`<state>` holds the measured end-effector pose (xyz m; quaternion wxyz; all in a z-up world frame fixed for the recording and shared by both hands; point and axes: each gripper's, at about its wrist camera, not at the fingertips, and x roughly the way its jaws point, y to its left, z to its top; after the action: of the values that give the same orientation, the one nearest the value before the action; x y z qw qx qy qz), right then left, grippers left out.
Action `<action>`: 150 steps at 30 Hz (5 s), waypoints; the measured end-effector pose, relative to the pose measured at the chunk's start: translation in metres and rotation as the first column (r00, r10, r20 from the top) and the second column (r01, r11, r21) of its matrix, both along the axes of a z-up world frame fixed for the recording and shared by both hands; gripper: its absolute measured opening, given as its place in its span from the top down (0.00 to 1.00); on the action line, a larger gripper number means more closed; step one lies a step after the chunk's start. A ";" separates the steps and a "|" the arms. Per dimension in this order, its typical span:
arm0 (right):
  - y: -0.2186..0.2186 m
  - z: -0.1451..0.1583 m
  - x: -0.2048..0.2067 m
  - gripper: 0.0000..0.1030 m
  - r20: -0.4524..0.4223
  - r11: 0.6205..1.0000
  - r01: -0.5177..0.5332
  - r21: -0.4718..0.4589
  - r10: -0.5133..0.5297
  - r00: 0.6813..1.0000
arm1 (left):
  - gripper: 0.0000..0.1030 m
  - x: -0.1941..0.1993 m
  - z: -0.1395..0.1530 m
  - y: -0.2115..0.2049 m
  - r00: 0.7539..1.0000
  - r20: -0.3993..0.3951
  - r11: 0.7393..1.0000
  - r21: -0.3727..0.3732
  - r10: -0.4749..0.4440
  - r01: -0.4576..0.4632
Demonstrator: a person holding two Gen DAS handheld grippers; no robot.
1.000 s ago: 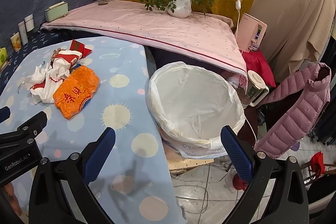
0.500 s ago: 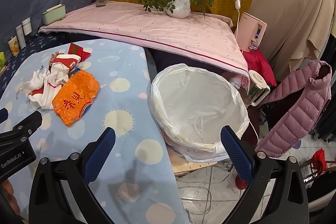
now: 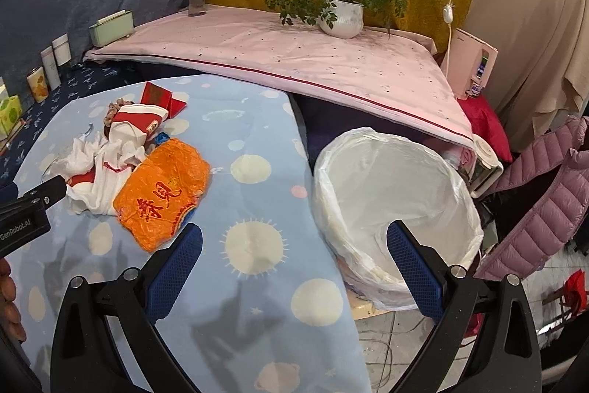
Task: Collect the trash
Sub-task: 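Reach the right gripper to the orange plastic bag and grasp it, then carry the orange bag into the white bin and open the right gripper, then move the right gripper back to the white gloves and grasp them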
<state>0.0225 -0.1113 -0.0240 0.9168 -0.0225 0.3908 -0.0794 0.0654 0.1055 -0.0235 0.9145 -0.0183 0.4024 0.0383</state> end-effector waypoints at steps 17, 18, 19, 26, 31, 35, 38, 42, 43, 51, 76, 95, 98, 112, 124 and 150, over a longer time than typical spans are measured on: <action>0.063 -0.063 0.070 0.12 -0.106 0.993 -0.091 0.071 0.098 0.990 | 0.19 0.065 -0.035 0.043 0.998 -0.060 0.997 -0.080 0.002 -0.006; 0.065 -0.067 0.073 0.13 -0.116 0.993 -0.091 0.080 0.100 0.988 | 0.24 0.067 -0.037 0.044 0.998 -0.068 0.996 -0.086 -0.006 0.001; 0.066 -0.071 0.076 0.15 -0.128 0.991 -0.090 0.094 0.102 0.987 | 0.26 0.070 -0.039 0.043 0.997 -0.076 0.996 -0.091 -0.010 0.003; 0.069 -0.091 0.086 0.37 -0.181 0.978 -0.079 0.192 0.114 0.977 | 0.66 0.077 -0.045 0.040 0.992 -0.103 0.989 -0.139 -0.071 0.057; 0.075 -0.094 0.084 0.64 -0.187 0.974 -0.108 0.200 0.146 0.972 | 0.81 0.072 -0.042 0.034 0.992 -0.089 0.987 -0.138 -0.090 0.077; 0.078 -0.094 0.082 0.84 -0.192 0.976 -0.124 0.181 0.159 0.969 | 0.84 0.066 -0.041 0.029 0.991 -0.089 0.986 -0.144 -0.099 0.086; 0.075 -0.090 0.076 0.92 -0.184 0.972 -0.127 0.199 0.165 0.969 | 0.87 0.059 -0.038 0.025 0.992 -0.084 0.986 -0.142 -0.099 0.086; 0.067 -0.079 0.065 0.93 -0.153 0.971 -0.126 0.203 0.158 0.976 | 0.87 0.049 -0.030 0.019 0.992 -0.073 0.985 -0.148 -0.103 0.092; 0.065 -0.075 0.064 0.93 -0.145 0.971 -0.124 0.204 0.156 0.977 | 0.88 0.047 -0.028 0.017 0.992 -0.069 0.985 -0.148 -0.104 0.093; 0.034 -0.032 0.043 0.94 -0.034 0.977 -0.084 0.195 0.093 0.995 | 0.88 0.029 -0.001 -0.005 0.989 -0.015 0.976 -0.165 -0.145 0.140; -0.129 0.005 -0.005 0.94 0.063 0.963 0.218 0.160 -0.230 0.971 | 0.88 0.013 0.033 -0.200 0.861 0.054 0.843 -0.176 -0.507 0.508; -0.195 -0.017 -0.003 0.84 0.022 0.921 0.339 0.194 -0.350 0.937 | 0.40 0.027 0.022 -0.282 0.817 0.072 0.806 -0.134 -0.572 0.576; -0.193 -0.016 -0.003 0.77 0.024 0.922 0.337 0.193 -0.348 0.937 | 0.40 0.030 0.022 -0.276 0.826 0.061 0.816 -0.134 -0.560 0.563; -0.158 -0.005 -0.006 0.52 0.044 0.944 0.281 0.171 -0.292 0.955 | 0.33 0.030 0.017 -0.232 0.882 0.046 0.871 -0.140 -0.469 0.471; -0.111 -0.005 0.005 0.46 0.032 0.969 0.190 0.159 -0.197 0.980 | 0.20 0.031 0.006 -0.165 0.945 0.016 0.934 -0.146 -0.327 0.325; 0.035 -0.027 0.041 0.38 -0.036 0.982 -0.105 0.157 0.111 0.993 | 0.13 0.035 -0.024 0.004 0.999 -0.032 0.989 -0.146 0.035 -0.039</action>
<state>0.0637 -0.0758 -0.0512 0.9098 0.0256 0.4142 0.0015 0.1005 0.1095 -0.0478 0.9039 -0.0922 0.4169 0.0261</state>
